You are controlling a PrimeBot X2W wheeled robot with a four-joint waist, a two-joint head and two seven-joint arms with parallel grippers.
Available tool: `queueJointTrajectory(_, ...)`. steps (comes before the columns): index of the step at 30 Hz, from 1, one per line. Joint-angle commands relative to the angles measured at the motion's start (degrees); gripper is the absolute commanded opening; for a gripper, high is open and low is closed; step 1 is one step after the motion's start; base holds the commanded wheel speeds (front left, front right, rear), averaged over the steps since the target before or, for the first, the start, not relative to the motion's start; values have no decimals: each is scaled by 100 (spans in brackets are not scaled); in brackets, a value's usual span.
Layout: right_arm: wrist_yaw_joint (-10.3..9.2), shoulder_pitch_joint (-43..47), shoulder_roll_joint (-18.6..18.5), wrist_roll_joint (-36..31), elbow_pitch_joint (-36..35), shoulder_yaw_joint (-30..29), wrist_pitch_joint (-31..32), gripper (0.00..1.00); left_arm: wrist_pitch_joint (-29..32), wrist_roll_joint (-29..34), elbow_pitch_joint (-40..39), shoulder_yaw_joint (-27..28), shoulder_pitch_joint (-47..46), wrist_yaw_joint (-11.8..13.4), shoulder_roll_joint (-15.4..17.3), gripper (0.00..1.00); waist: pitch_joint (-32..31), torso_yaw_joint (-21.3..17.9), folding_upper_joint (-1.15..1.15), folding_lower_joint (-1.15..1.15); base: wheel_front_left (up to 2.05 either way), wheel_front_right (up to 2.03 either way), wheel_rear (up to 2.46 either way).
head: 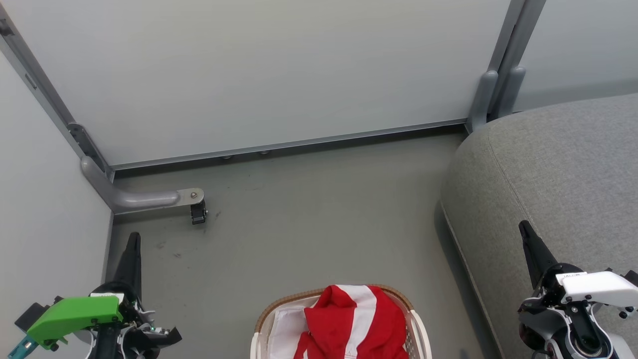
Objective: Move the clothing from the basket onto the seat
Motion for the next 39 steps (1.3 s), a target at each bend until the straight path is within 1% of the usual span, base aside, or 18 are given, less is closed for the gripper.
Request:
queueJointTrajectory(1,2,61,-3,-10,-3,-21,8,0,14,49,-1,27,-56,-33,4,0,0,0,0,0,0,0,0)
queueJointTrajectory(2,2,61,-2,-12,-2,-23,10,0,15,49,0,27,-56,-33,3,0,0,0,0,0,0,0,0)
queueJointTrajectory(3,0,-1,5,-1,4,-3,5,100,-1,1,7,0,0,0,-1,100,0,0,0,0,0,0,0)
queueJointTrajectory(6,-1,21,40,-11,93,11,-3,100,-18,9,128,-16,43,7,-23,100,3,0,0,0,0,0,0)
queueJointTrajectory(10,-1,-3,-15,-132,44,69,-105,100,-134,115,140,-57,7,6,-7,100,9,3,0,0,0,0,0)
queueJointTrajectory(14,-1,-47,-122,-382,42,204,-235,100,-252,383,166,-131,-34,4,49,100,17,7,0,0,0,0,0)
queueJointTrajectory(19,-1,-125,-205,-918,23,279,-367,100,-387,982,164,-120,-80,3,68,100,28,12,0,0,0,0,0)
queueJointTrajectory(28,0,-230,-292,-1976,-64,443,-582,100,-610,2327,192,-263,-121,-1,115,100,43,19,0,0,0,0,0)
queueJointTrajectory(39,0,-310,-365,-3172,45,561,-816,100,-849,3624,306,-385,-141,5,150,100,45,37,0,0,0,0,0)
